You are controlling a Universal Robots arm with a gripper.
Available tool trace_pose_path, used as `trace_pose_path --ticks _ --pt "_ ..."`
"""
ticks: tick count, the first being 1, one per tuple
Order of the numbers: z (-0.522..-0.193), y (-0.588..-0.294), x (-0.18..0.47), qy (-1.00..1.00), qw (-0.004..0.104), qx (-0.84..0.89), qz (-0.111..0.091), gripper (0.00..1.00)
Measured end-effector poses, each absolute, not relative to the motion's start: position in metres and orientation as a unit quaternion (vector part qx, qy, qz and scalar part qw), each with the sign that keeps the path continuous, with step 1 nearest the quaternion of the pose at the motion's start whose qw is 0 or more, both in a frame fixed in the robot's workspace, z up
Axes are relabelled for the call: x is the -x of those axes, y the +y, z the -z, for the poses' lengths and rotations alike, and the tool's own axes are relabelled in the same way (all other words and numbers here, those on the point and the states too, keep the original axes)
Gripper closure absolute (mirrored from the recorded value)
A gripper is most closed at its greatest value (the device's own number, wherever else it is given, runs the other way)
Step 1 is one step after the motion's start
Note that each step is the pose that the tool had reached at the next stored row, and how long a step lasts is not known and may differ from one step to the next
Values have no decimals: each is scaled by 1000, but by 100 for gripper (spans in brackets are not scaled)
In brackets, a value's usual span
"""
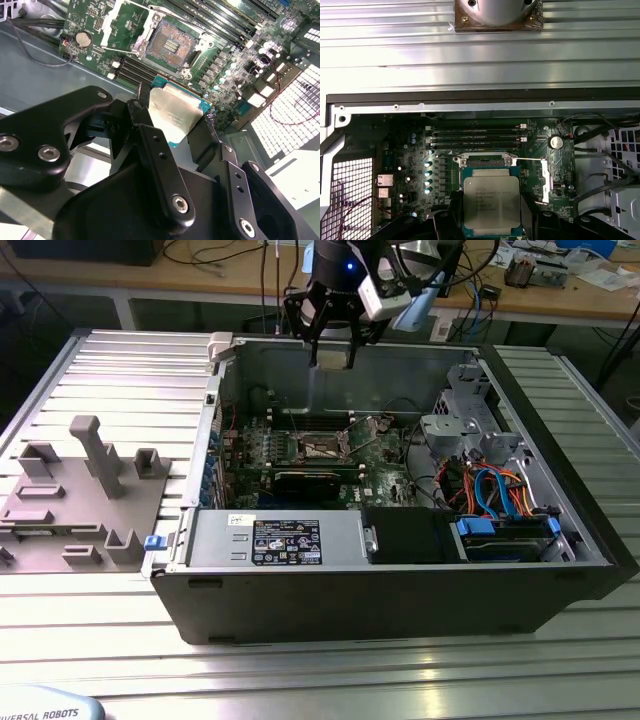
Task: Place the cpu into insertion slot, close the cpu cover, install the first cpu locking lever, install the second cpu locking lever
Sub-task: 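Place the cpu into insertion slot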
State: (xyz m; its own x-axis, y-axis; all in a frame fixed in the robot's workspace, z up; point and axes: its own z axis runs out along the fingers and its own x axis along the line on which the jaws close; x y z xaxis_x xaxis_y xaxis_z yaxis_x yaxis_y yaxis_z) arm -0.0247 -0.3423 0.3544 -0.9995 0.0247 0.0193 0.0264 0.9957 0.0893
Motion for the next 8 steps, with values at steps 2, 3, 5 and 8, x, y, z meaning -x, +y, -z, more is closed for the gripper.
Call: trace_pose_path --ticks 2,3,5,8 --pt "-354 -342 25 -999 9 13 45 46" --pt "-353 -342 25 -999 9 13 45 46" --pt "-353 -342 25 -999 9 13 45 46" --pt "-352 -342 25 -999 9 13 45 46"
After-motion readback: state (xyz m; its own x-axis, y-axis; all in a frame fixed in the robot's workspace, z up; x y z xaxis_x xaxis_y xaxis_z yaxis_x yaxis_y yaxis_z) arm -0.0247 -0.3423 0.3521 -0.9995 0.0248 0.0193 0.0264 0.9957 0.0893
